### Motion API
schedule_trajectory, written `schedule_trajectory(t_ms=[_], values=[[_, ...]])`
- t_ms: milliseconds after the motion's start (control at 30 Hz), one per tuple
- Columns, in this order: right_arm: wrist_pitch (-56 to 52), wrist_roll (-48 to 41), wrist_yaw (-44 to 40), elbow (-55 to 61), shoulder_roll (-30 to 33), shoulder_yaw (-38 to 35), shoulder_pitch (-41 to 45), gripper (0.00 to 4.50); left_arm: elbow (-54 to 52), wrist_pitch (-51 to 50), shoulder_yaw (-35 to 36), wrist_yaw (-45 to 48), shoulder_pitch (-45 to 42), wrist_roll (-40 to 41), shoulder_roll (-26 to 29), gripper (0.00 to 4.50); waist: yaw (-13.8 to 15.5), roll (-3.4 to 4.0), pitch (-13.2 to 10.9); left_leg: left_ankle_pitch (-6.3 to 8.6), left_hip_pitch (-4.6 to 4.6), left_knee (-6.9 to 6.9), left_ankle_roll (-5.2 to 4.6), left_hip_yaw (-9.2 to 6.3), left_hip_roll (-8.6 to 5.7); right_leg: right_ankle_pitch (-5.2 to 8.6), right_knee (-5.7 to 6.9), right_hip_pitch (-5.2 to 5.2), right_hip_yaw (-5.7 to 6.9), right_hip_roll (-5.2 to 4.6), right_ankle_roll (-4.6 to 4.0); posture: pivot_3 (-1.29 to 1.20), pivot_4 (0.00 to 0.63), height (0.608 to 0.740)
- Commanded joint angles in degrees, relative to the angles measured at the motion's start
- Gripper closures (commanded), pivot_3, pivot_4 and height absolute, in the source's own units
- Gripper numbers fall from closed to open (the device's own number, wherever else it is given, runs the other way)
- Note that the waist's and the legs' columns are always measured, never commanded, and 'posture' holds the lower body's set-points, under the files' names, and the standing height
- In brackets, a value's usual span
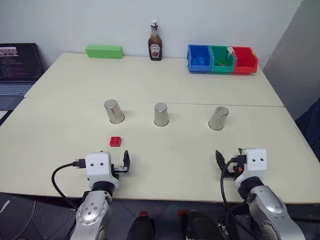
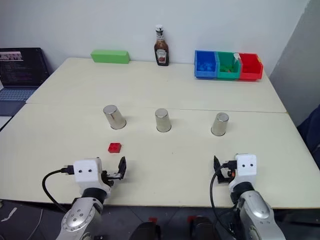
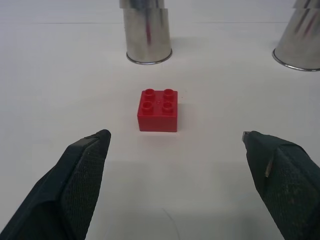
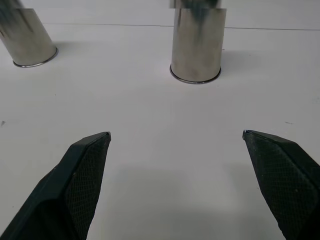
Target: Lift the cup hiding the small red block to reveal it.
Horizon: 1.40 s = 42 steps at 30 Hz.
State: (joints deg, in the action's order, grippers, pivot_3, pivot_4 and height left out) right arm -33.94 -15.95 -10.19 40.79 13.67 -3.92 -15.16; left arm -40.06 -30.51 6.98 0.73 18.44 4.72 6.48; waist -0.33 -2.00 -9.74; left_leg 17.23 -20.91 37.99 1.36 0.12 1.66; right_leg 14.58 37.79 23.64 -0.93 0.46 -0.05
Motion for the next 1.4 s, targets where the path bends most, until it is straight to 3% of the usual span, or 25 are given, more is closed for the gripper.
schedule_trajectory(t_ms=[33, 233, 933, 1400], values=[[-1.5, -4.4, -3.8, 4.0, 2.7, -3.2, 0.8, 0.0, -3.8, -3.3, 3.6, -0.1, -0.2, 1.4, 0.4, 0.01, 0.0, 0.0, 0.0, 0.0, 0.0, 0.0, 0.0, 0.0, 0.0, 0.0, 0.0, 0.0, 0.0, 0.0, 0.0, 0.0, 0.15, 0.74], [-2.1, -7.0, -6.2, 3.8, 6.1, -5.7, 1.5, 0.0, -5.2, -2.9, 5.6, 1.9, -0.1, 3.2, 1.5, 0.01, 0.0, -0.02, 0.0, 0.0, 0.01, 0.0, 0.0, -0.03, -0.01, 0.0, -0.01, -0.02, 0.03, 0.01, 0.0, 0.0, 0.15, 0.74], [-1.0, -13.2, -8.5, 8.7, 6.9, -6.7, -0.2, 0.0, -5.5, -1.0, 8.3, 6.5, 2.8, 8.8, 2.9, 0.01, 0.0, -0.02, 0.0, 0.0, 0.0, -0.01, 0.0, -0.02, 0.0, 0.01, -0.02, -0.02, 0.01, 0.02, -0.01, 0.0, 0.15, 0.74], [3.6, -11.7, -9.2, 5.3, 7.9, -7.8, -2.7, 0.0, -4.5, -0.1, 8.3, 6.3, 2.7, 8.8, 2.9, 0.01, 0.0, -0.02, 0.0, 0.0, 0.0, -0.01, 0.0, -0.01, 0.0, 0.01, -0.04, -0.03, 0.01, 0.02, -0.02, 0.0, 0.15, 0.74]])
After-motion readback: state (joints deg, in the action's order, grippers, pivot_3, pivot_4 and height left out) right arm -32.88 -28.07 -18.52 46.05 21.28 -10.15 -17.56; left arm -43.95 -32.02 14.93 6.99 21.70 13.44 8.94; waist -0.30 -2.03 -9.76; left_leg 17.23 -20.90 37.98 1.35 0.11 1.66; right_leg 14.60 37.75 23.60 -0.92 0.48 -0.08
